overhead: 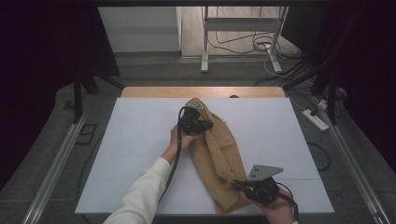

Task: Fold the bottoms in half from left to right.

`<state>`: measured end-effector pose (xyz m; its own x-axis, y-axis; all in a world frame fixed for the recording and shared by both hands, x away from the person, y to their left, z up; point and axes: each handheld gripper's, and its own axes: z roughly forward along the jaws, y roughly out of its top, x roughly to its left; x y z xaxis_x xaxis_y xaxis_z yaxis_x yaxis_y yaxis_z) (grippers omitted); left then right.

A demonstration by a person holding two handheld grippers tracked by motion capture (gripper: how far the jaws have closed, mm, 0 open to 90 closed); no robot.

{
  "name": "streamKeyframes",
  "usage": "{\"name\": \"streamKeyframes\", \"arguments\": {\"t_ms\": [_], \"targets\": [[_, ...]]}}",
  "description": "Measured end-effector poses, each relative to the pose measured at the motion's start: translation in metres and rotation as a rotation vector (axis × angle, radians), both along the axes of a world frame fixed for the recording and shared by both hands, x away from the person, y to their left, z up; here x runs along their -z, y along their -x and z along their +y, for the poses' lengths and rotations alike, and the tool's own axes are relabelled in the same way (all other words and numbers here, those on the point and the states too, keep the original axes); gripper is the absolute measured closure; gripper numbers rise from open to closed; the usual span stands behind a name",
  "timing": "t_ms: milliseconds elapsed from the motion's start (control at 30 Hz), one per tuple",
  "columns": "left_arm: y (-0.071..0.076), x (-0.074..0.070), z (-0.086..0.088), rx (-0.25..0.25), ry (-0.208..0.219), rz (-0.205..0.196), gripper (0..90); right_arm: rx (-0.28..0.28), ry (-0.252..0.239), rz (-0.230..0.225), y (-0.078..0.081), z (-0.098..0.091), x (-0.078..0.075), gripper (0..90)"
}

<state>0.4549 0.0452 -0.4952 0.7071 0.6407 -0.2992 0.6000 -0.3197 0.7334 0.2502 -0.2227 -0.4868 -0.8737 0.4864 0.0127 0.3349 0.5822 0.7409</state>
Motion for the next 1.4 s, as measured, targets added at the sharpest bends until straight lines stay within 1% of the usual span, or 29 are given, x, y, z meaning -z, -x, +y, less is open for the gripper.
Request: {"name": "streamKeyframes", "arguments": {"t_ms": [233, 367, 433, 567, 600, 633, 667, 700, 767, 833, 867, 933, 1000, 1100, 1133, 1200, 1233, 1333, 1367, 1400], "targets": [[-0.001, 0.003, -0.006, 0.006, -0.004, 0.004, 78.5, -0.009, 0.016, 0.01, 0.001, 0.001, 0.003, 85.9], [-0.001, 0.005, -0.009, 0.008, -0.003, 0.008, 78.5, -0.001, 0.046, 0.018, -0.001, 0.001, 0.006, 85.8], [-0.001, 0.006, -0.01, 0.007, -0.001, 0.011, 78.3, 0.002, 0.052, 0.022, -0.001, 0.0, 0.007, 85.8], [-0.002, 0.008, -0.012, 0.008, 0.007, 0.017, 75.4, 0.005, 0.062, 0.013, -0.001, 0.0, 0.008, 83.8], [-0.001, 0.008, -0.012, 0.006, 0.012, 0.017, 72.1, 0.006, 0.068, 0.008, -0.001, 0.0, 0.008, 81.1], [0.0, 0.008, -0.013, 0.003, 0.014, 0.015, 63.3, 0.014, 0.073, -0.001, -0.001, -0.001, 0.009, 72.6], [0.001, 0.007, -0.013, -0.002, 0.013, 0.007, 56.7, 0.024, 0.075, -0.011, -0.002, -0.001, 0.01, 65.0], [0.002, 0.005, -0.012, -0.002, 0.01, -0.001, 48.4, 0.035, 0.073, -0.018, -0.002, -0.001, 0.01, 55.1], [0.005, 0.003, -0.009, -0.005, 0.012, -0.014, 41.5, 0.063, 0.064, -0.023, -0.003, -0.003, 0.009, 44.4], [0.007, 0.001, -0.004, -0.004, 0.007, -0.021, 39.5, 0.087, 0.042, -0.03, -0.004, -0.005, 0.008, 38.2], [0.008, 0.0, -0.001, -0.003, 0.006, -0.024, 39.2, 0.1, 0.035, -0.029, -0.005, -0.006, 0.007, 36.8], [0.013, -0.002, 0.006, -0.003, 0.004, -0.035, 38.3, 0.116, 0.012, -0.025, -0.007, -0.009, 0.005, 36.0], [0.018, -0.003, 0.014, 0.001, 0.012, -0.04, 38.1, 0.126, -0.01, -0.02, -0.009, -0.012, 0.004, 35.6], [0.029, -0.006, 0.024, 0.015, 0.001, -0.055, 38.2, 0.143, -0.02, -0.023, -0.014, -0.014, 0.0, 35.7], [0.033, -0.006, 0.027, 0.021, -0.005, -0.057, 38.3, 0.145, -0.022, -0.016, -0.017, -0.014, 0.0, 35.7], [0.041, -0.007, 0.032, 0.027, -0.021, -0.065, 38.3, 0.153, -0.011, -0.006, -0.022, -0.013, 0.002, 35.7], [0.044, -0.007, 0.034, 0.03, -0.022, -0.067, 38.4, 0.154, -0.007, 0.001, -0.025, -0.013, 0.003, 35.8], [0.053, -0.007, 0.039, 0.038, -0.037, -0.065, 37.8, 0.157, 0.01, 0.02, -0.033, -0.011, 0.009, 36.1], [0.055, -0.006, 0.04, 0.038, -0.04, -0.063, 37.3, 0.157, 0.009, 0.025, -0.035, -0.011, 0.011, 36.3], [0.058, -0.006, 0.042, 0.042, -0.045, -0.065, 37.0, 0.158, 0.014, 0.025, -0.037, -0.01, 0.012, 36.5]]}}
